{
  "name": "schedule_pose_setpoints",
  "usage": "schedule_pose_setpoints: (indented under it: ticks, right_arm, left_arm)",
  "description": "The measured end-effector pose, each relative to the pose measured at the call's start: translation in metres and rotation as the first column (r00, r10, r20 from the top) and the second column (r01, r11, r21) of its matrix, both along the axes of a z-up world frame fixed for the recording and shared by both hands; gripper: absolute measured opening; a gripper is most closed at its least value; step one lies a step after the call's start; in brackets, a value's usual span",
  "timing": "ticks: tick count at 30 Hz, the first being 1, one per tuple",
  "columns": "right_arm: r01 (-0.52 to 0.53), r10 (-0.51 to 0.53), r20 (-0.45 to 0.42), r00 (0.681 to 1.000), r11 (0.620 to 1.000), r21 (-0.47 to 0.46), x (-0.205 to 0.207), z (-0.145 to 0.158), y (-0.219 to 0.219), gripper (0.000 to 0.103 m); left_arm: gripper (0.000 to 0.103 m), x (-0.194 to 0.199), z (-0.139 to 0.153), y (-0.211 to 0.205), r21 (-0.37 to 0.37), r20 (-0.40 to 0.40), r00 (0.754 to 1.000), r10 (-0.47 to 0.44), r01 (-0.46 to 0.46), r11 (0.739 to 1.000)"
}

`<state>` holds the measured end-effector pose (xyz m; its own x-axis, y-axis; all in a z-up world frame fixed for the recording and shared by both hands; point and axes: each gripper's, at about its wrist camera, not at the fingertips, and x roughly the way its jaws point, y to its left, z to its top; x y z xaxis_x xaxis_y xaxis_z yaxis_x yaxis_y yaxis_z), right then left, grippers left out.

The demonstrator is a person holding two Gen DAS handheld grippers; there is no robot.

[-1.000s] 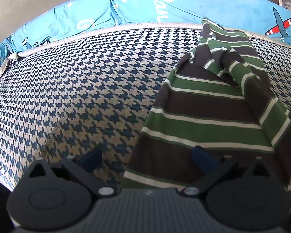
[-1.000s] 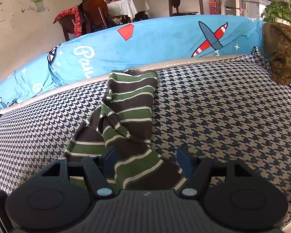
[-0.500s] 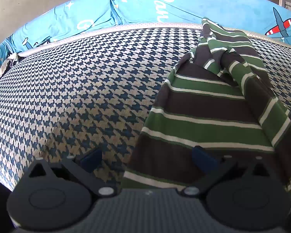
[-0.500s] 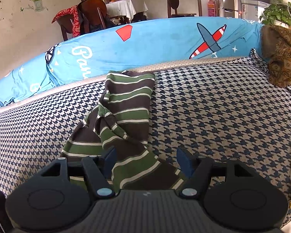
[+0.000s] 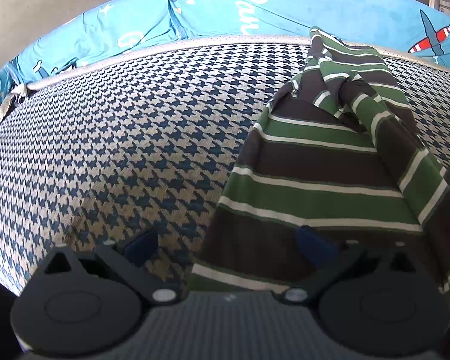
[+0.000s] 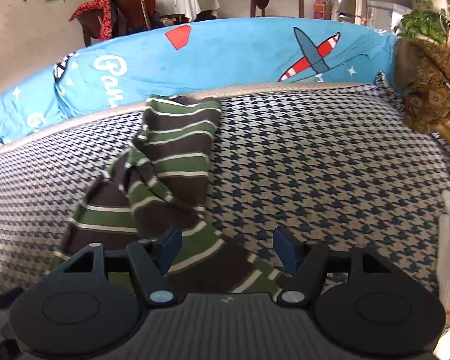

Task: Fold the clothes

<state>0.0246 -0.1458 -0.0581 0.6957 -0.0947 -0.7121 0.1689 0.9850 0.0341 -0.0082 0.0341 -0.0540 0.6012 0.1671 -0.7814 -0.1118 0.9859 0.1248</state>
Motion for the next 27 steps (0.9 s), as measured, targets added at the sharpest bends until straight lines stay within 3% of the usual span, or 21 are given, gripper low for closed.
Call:
schedule_pose_setpoints:
  ticks: [2,7,16,25,27]
  right_arm:
    - [-0.006,0.005,-0.005,1.0,1.0,-0.004,-0.003,-0.006,-0.002,0.068]
    - [-0.007,0.007,-0.002,1.0,0.991,0.134,-0.029,-0.023,-0.03,0.068]
    - [0.13,-0.127,-0.028,0.992,0.976,0.173,-0.075,-0.042,-0.068,0.068]
    - [0.107,-0.112,0.028,0.993,0.986,0.129,-0.075,-0.053,-0.064,0.068]
    - [0.103,-0.107,0.039,0.994,0.99,0.095,-0.074,-0.055,-0.059,0.063]
  left_arm:
    - [0.103,-0.001,0.002,-0.003,0.017,0.004,1.0,-0.013,0.013,1.0]
    - [0.103,-0.01,0.009,-0.005,0.032,0.029,0.998,-0.051,0.05,0.998]
    - [0.103,-0.028,0.015,0.004,0.01,0.036,0.997,-0.064,0.064,0.998]
    - [0.103,-0.038,0.017,0.009,-0.002,0.04,0.998,-0.058,0.058,0.998]
    - [0.103,-0.037,0.016,0.012,-0.011,0.032,0.998,-0.05,0.05,0.999]
